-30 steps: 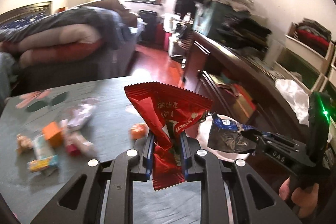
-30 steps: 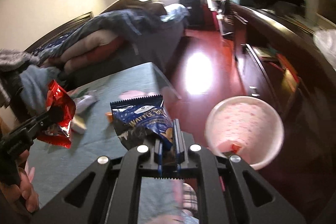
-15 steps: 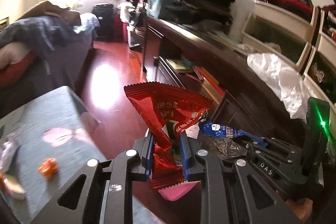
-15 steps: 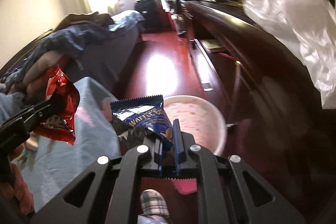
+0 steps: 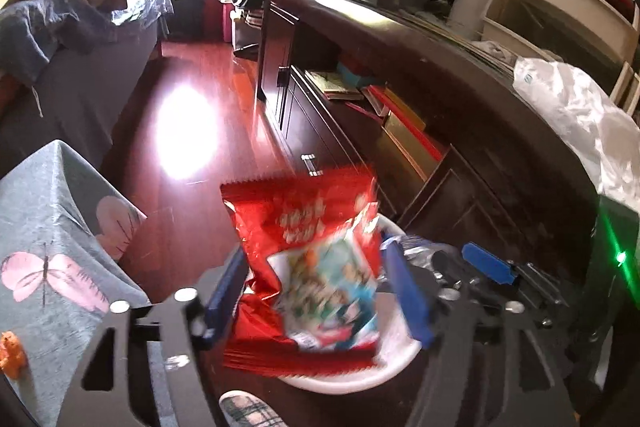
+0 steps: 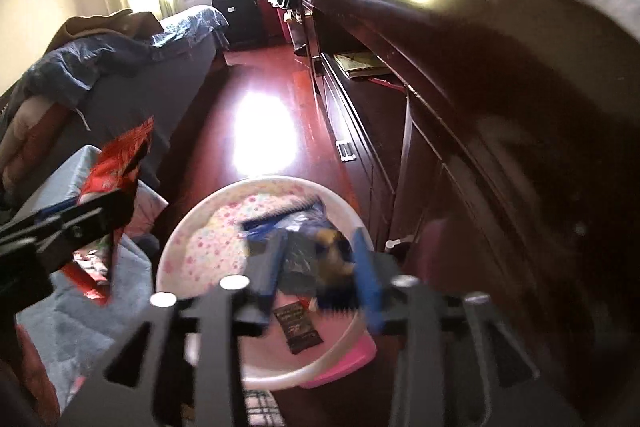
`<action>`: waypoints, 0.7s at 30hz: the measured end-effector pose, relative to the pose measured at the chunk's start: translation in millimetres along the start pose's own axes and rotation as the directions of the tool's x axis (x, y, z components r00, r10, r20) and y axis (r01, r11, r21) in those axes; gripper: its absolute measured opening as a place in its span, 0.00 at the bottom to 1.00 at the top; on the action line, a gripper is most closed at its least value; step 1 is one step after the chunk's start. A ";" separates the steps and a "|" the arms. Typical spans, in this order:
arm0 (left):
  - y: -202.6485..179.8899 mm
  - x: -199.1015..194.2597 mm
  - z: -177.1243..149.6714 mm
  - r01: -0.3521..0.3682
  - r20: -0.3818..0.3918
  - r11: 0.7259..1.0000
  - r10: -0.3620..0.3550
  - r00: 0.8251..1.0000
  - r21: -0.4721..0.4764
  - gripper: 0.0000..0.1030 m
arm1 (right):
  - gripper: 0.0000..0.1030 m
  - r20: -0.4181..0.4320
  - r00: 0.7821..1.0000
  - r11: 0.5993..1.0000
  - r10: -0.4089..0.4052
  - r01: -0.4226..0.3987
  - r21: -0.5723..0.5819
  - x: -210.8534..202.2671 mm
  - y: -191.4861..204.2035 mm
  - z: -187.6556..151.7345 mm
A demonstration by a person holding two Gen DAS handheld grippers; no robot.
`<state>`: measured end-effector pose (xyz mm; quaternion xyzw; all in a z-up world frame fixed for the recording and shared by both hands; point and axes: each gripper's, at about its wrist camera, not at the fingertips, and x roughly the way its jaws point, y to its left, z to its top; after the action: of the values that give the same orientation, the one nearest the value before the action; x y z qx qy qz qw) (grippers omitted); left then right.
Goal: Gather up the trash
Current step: 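Carry both bags to the wastebasket and open both tools to drop them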
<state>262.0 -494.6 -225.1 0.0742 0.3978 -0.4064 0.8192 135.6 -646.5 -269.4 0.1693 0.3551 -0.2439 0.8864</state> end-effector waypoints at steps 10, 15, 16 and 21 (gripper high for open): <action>-1.1 -3.0 5.6 0.058 0.025 0.998 -0.057 0.998 -0.027 0.83 | 0.58 -0.021 1.000 1.000 0.002 -0.002 0.007 3.3 1.1 -5.4; 4.2 -18.8 6.2 0.051 0.045 0.997 -0.048 0.998 -0.049 0.85 | 0.63 -0.029 1.000 1.000 0.002 -0.001 0.006 -10.2 8.6 -10.1; 6.7 -25.5 5.5 0.041 0.053 0.998 -0.038 0.998 -0.055 0.87 | 0.63 -0.029 1.000 1.000 0.006 -0.006 0.006 -13.4 9.8 -11.0; 26.1 -64.8 0.5 -0.025 0.101 0.995 0.035 0.994 -0.093 0.95 | 0.80 -0.032 0.999 0.999 0.032 -0.033 -0.013 -37.3 32.4 -15.9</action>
<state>258.2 -438.3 -183.9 0.0217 0.3721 -0.3787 0.8471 121.3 -600.6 -249.7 0.1729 0.3679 -0.2242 0.8857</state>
